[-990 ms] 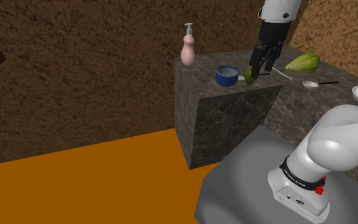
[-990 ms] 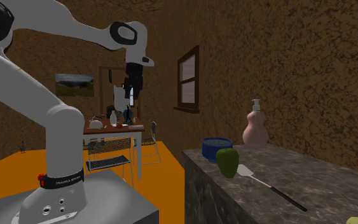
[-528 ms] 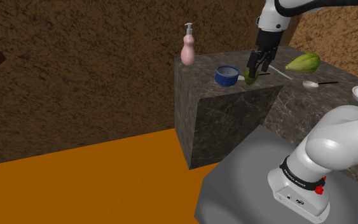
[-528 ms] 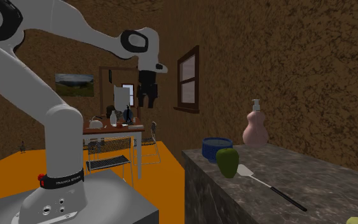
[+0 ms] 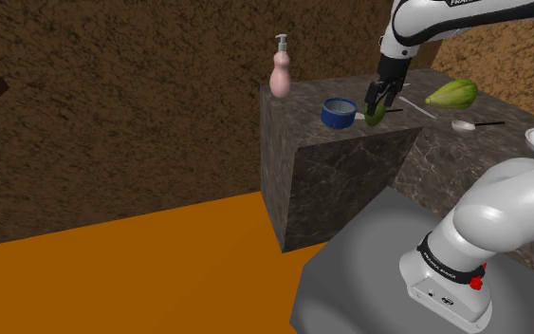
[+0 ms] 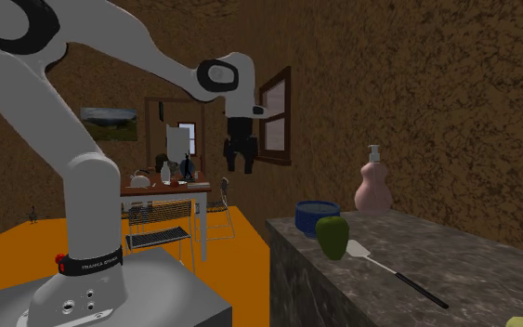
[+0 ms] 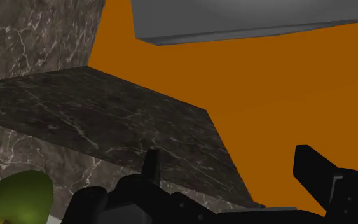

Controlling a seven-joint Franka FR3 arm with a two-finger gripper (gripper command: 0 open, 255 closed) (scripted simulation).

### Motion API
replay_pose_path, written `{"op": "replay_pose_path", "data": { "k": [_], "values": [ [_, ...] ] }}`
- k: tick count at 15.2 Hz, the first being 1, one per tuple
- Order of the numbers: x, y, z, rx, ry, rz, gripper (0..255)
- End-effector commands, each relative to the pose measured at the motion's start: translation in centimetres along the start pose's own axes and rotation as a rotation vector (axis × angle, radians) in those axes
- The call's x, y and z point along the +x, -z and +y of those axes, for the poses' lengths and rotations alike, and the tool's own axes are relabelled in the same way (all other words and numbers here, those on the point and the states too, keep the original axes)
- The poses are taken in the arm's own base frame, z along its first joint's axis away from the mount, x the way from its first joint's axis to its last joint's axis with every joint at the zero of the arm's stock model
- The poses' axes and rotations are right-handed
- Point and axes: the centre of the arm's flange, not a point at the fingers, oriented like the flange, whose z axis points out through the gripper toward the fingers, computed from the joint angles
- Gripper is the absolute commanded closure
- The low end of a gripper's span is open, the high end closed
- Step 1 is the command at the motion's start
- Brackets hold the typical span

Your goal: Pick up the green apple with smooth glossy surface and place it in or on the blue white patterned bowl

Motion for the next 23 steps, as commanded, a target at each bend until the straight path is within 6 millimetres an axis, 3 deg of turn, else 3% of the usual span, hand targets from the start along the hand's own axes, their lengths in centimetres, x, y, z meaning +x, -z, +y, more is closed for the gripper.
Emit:
{"op": "replay_pose_path", "data": {
  "k": [1,21,23],
  "values": [
    [1.4,-1.1,2.1,-0.010,-0.003,0.013,0],
    [13.0,-9.7,21.9,-0.095,-0.040,0.131,0],
    [13.4,-10.5,22.6,-0.098,-0.042,0.135,0]
  ]
}}
